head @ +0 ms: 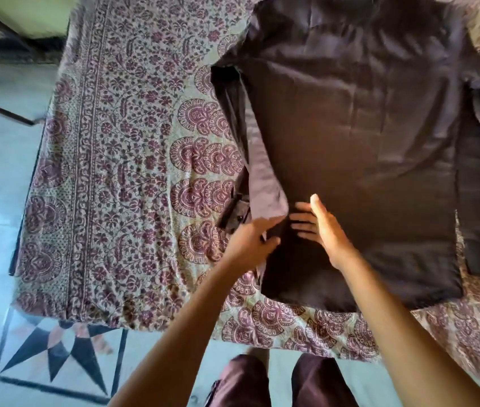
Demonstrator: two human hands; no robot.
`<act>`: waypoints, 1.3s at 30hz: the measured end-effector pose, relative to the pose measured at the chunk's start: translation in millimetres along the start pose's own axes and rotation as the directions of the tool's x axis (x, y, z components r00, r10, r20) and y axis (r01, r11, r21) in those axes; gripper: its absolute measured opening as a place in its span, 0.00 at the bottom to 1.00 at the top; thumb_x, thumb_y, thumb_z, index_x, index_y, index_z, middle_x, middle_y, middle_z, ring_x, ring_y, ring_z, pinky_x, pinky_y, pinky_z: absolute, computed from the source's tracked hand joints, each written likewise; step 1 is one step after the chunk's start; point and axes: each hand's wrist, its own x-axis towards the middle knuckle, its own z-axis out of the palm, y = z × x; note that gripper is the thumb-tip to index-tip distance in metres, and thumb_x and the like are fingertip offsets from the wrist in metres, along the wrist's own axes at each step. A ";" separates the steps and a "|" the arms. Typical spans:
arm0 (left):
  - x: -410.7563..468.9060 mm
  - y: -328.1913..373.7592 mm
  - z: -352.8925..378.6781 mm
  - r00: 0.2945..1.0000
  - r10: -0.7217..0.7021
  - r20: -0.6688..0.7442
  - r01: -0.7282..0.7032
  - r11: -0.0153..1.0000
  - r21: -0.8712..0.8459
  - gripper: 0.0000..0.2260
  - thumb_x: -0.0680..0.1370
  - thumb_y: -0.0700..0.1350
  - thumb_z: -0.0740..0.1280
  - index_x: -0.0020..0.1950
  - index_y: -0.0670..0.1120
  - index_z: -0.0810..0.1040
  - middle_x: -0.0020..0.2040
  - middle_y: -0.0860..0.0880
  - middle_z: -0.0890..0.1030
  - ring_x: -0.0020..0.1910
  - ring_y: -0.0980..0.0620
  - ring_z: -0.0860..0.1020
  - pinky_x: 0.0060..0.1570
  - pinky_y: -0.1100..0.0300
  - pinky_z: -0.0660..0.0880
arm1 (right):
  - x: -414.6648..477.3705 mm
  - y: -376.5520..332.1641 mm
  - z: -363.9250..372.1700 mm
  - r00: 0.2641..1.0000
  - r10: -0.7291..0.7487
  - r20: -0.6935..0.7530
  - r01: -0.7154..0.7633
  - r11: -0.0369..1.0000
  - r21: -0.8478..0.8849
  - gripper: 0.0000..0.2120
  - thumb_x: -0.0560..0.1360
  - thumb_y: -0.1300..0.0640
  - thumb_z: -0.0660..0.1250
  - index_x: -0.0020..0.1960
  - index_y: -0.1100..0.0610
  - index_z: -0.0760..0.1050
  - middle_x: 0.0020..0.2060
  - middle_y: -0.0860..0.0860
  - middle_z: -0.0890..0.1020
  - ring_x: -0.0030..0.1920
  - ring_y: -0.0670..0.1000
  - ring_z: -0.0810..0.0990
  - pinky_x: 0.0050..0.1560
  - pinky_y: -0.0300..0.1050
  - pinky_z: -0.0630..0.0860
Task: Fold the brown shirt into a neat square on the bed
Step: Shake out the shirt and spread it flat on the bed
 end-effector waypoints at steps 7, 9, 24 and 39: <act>43.8 -30.4 -12.0 0.915 -0.291 -0.278 0.261 0.955 -0.142 0.10 0.75 0.50 0.65 0.52 0.48 0.82 0.43 0.44 0.84 0.39 0.50 0.80 0.33 0.63 0.69 | 52.3 1.5 7.1 0.926 -0.330 -0.183 0.228 0.875 -0.426 0.06 0.72 0.62 0.66 0.40 0.66 0.75 0.32 0.58 0.75 0.37 0.49 0.71 0.37 0.46 0.67; 62.0 -44.9 -16.3 0.815 -0.415 -0.405 0.413 0.906 -0.095 0.12 0.75 0.48 0.65 0.57 0.48 0.77 0.52 0.44 0.80 0.49 0.44 0.79 0.40 0.58 0.72 | 50.8 7.5 -2.4 0.892 -0.385 -0.235 0.266 0.869 -0.416 0.07 0.71 0.58 0.65 0.39 0.63 0.74 0.32 0.58 0.76 0.37 0.48 0.71 0.38 0.47 0.68; 54.1 -125.6 -200.8 0.299 -0.590 -0.750 0.654 0.699 -0.289 0.15 0.72 0.39 0.63 0.56 0.51 0.76 0.55 0.45 0.80 0.54 0.44 0.77 0.53 0.54 0.71 | 17.2 10.6 88.0 0.878 -0.477 -0.029 0.431 0.816 -0.386 0.13 0.75 0.55 0.61 0.54 0.60 0.78 0.42 0.54 0.83 0.42 0.51 0.81 0.44 0.47 0.74; 35.2 -124.5 -76.8 0.810 -0.582 0.077 0.584 0.786 -0.203 0.08 0.76 0.48 0.67 0.39 0.46 0.74 0.35 0.45 0.78 0.28 0.49 0.75 0.29 0.63 0.70 | 22.0 42.9 150.3 0.836 0.204 0.509 0.122 0.836 -0.535 0.18 0.76 0.59 0.64 0.65 0.59 0.71 0.57 0.54 0.78 0.52 0.44 0.75 0.47 0.32 0.69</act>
